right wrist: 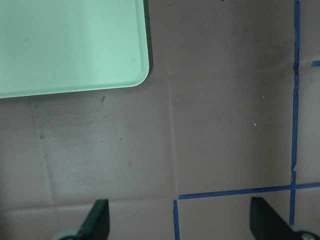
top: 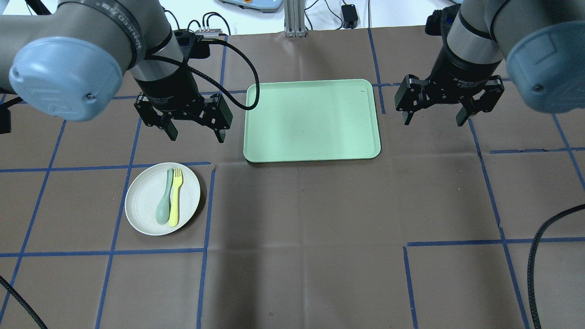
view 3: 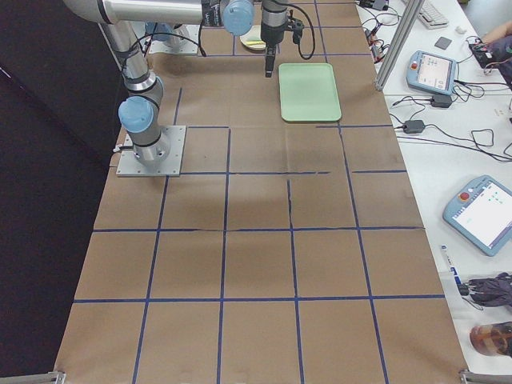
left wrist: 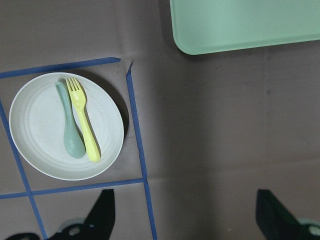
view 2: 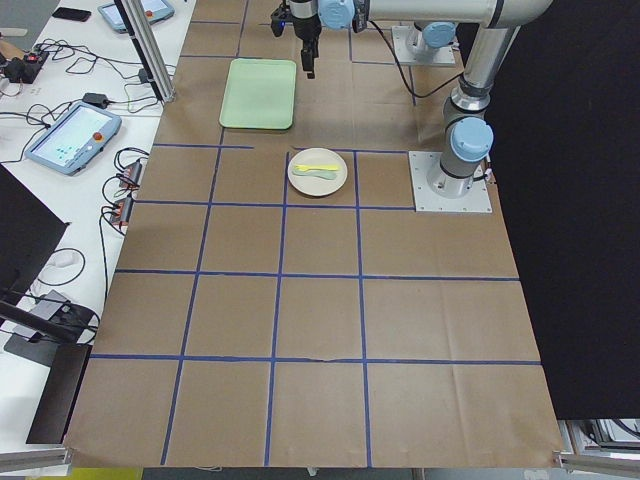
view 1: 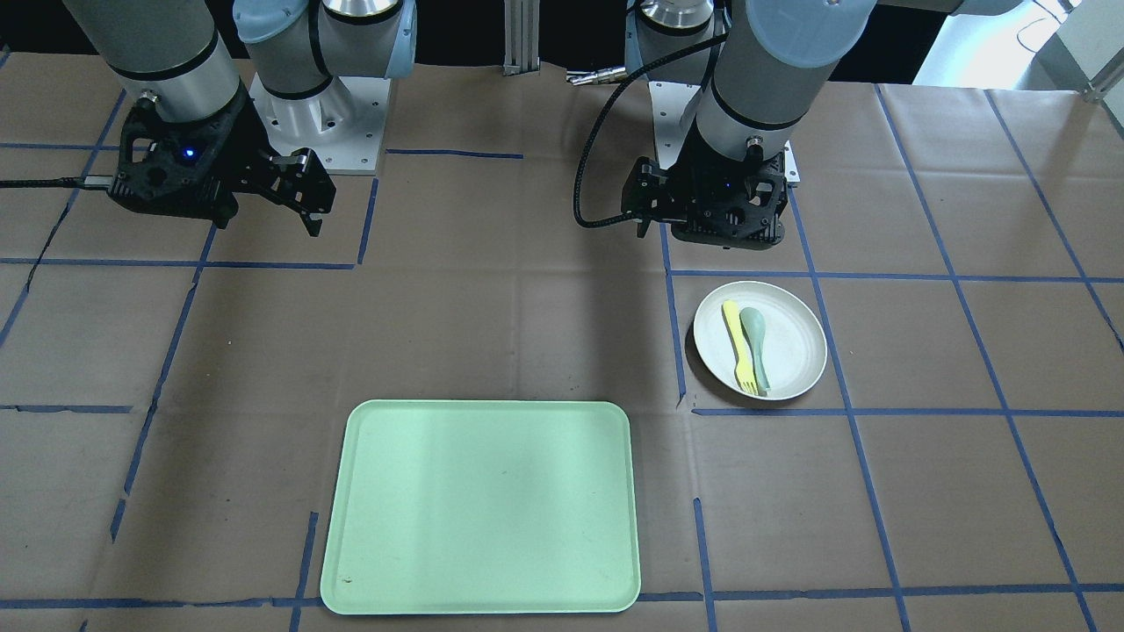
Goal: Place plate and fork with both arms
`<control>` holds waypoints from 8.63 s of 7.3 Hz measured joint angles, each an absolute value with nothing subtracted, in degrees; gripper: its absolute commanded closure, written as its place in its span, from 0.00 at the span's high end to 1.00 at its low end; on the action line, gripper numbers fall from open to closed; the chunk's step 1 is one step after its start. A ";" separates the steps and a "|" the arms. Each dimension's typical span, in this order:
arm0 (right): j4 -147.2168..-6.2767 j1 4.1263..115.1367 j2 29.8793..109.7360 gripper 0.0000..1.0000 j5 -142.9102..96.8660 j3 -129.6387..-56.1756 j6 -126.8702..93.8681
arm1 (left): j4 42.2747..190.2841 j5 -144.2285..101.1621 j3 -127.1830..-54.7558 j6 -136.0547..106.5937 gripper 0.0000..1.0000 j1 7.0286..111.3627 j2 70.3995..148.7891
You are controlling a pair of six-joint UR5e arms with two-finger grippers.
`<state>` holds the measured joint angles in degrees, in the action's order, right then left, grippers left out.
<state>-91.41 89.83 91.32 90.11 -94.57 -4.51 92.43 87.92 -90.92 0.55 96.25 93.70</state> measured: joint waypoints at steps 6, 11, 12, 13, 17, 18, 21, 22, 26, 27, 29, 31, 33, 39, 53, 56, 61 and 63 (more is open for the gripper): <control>-91.41 89.76 91.32 1.00 90.10 -94.69 -4.40 | 91.95 87.91 -92.26 0.61 1.00 95.98 93.20; -91.41 89.71 91.32 1.00 90.17 -94.62 -4.15 | 91.76 87.98 -92.49 0.64 1.00 95.89 92.99; -91.41 89.71 91.32 1.00 90.17 -94.62 -4.14 | 91.76 87.96 -92.52 0.86 1.00 95.82 93.01; -91.41 89.70 91.32 1.00 90.17 -94.60 -4.13 | 91.80 87.94 -92.62 2.01 1.00 95.52 93.02; -91.41 89.71 91.32 1.00 90.18 -94.64 -4.05 | 89.24 88.47 -101.68 10.61 1.00 83.32 91.20; -91.41 89.72 91.32 1.00 90.18 -94.61 -4.05 | 85.85 89.41 -105.43 13.84 1.00 78.40 90.94; -91.41 89.71 91.32 1.00 90.21 -94.64 -4.04 | 74.03 90.37 -116.52 20.56 1.00 65.80 91.94; -91.41 89.71 91.31 1.00 90.20 -94.66 -4.04 | 71.45 90.24 -118.11 21.62 1.00 62.92 93.10; -91.41 89.73 91.32 1.00 90.18 -94.69 -4.04 | 65.85 87.41 -119.18 31.32 0.93 57.21 100.30; -91.41 89.73 91.32 1.00 90.18 -94.72 -4.04 | 65.45 86.48 -119.28 32.31 0.89 56.98 101.21; -91.41 89.74 91.32 1.00 90.18 -94.74 -4.04 | 65.30 83.67 -119.47 32.89 0.69 56.92 102.72; -91.41 89.74 91.32 1.00 90.18 -94.77 -4.04 | 65.30 83.02 -119.52 32.97 0.45 56.88 103.22; -91.41 89.74 91.32 1.00 90.18 -94.77 -4.04 | 65.28 82.92 -119.53 32.98 0.43 56.91 103.36; -91.41 89.74 91.32 1.00 90.18 -94.76 -4.11 | 63.57 82.15 -119.44 32.98 0.06 57.09 104.98; -91.41 89.74 91.32 1.00 90.18 -94.86 -4.04 | 64.67 68.18 -90.96 8.81 0.00 91.93 122.11; -91.38 89.74 91.32 1.00 90.18 -94.92 -4.04 | 65.26 68.28 -83.21 7.43 0.00 95.07 129.04; -91.40 89.74 91.32 1.00 90.18 -94.92 -4.04 | 68.50 68.93 -76.53 7.71 0.28 95.46 132.81; -91.41 89.74 91.30 1.00 90.17 -94.95 -4.04 | 68.84 69.64 -76.48 8.25 0.98 95.46 133.07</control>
